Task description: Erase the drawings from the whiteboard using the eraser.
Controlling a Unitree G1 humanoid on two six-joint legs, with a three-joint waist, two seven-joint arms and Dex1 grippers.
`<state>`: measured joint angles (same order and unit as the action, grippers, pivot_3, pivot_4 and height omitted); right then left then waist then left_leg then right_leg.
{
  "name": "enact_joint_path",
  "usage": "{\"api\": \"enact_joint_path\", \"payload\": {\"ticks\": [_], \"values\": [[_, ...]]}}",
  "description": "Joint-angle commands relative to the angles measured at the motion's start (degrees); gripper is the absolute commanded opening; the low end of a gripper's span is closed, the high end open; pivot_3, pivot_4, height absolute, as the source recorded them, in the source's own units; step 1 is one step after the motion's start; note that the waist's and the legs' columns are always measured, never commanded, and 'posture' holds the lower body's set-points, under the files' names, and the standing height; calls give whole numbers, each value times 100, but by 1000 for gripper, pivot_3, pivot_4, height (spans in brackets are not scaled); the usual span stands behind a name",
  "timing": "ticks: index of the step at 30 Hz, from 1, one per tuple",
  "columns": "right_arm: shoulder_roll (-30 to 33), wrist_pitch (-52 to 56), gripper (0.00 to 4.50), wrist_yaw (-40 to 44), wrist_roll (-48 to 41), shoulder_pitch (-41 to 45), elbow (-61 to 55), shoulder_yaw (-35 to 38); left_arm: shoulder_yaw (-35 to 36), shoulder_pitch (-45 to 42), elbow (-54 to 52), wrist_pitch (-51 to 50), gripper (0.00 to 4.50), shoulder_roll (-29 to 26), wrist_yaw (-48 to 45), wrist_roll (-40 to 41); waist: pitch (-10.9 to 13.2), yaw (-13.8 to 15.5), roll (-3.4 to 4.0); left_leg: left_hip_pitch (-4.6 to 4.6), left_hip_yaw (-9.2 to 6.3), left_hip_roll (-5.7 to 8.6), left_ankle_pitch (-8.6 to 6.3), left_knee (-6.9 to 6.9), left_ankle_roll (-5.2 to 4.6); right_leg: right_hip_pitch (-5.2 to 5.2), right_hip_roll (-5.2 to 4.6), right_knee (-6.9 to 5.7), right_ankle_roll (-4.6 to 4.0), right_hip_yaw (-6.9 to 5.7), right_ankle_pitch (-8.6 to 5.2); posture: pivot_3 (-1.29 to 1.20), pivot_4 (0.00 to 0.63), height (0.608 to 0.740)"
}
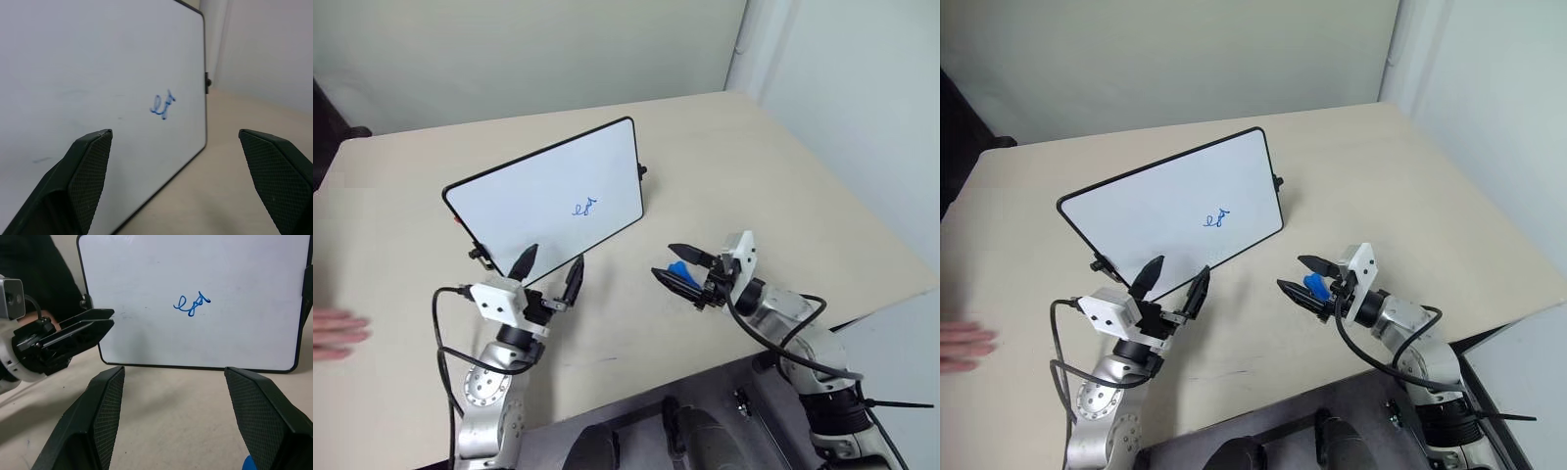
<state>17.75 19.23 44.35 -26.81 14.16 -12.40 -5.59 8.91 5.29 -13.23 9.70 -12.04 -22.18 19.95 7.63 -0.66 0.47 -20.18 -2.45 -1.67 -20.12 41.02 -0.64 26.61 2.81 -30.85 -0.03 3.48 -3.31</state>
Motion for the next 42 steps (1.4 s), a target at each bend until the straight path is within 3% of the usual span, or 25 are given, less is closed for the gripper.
{"api": "enact_joint_path", "payload": {"ticks": [1, 4, 9, 13, 19, 35, 38, 42], "values": [[35, 25, 3435, -92, -79, -18, -330, 113, -4, -82, 20, 35, 4500, 19, -135, 148, 0, 2, 0, 0, 1, 0, 0, 0, 0, 0, 0, 0, 0, 1, 0, 0, 150, 740], [139, 253, 3435, -175, -139, -69, -433, 166, -34, -119, 80, 66, 4500, 60, -120, 117, 0, 3, 0, 0, 1, 0, -1, 0, -1, -1, 0, 1, 2, 1, -1, 0, 150, 740], [484, 1513, 3435, -686, -264, 52, -810, 238, -65, -172, 137, 27, 4500, 31, -248, 166, 0, 2, 0, 0, 1, 0, -1, 0, 0, 0, 0, 1, 4, 0, -5, 0, 150, 740], [987, 3134, 3435, -1061, -349, 592, -984, 196, -151, -217, 193, 0, 4500, 88, -251, 118, 0, -3, 0, 0, 9, 1, -2, 0, -1, -2, 0, 0, 5, 3, -4, 0, 150, 740], [1212, 4274, 3435, -1563, -21, 1224, -675, -31, -206, -232, 238, -4, 4500, 122, -293, 117, 1, -3, 0, 2, 6, -2, -3, -4, -4, -1, 3, 0, 9, -4, -6, 0, 150, 740], [1310, 4534, 3435, -1387, 166, 1526, -346, -459, -281, -144, 259, 86, 4500, 275, -257, 80, 1, 19, 1, 0, 9, 0, -23, -4, -24, 3, 1, 0, 19, -4, -43, 0, 150, 740], [1325, 4517, 2849, -1331, 192, 1520, -352, -519, -275, -130, 246, 85, 4500, 285, -258, 88, 1, 21, 1, 0, 12, 0, -27, -4, -28, 3, 1, 0, 18, -3, -44, 0, 150, 740], [1342, 4530, 1492, -1273, 201, 1513, -370, -543, -280, -113, 231, 79, 4500, 306, -257, 99, 1, 22, 0, 1, 12, 1, -27, -2, -28, 1, 0, 0, 18, -3, -44, 0, 150, 740]]}}
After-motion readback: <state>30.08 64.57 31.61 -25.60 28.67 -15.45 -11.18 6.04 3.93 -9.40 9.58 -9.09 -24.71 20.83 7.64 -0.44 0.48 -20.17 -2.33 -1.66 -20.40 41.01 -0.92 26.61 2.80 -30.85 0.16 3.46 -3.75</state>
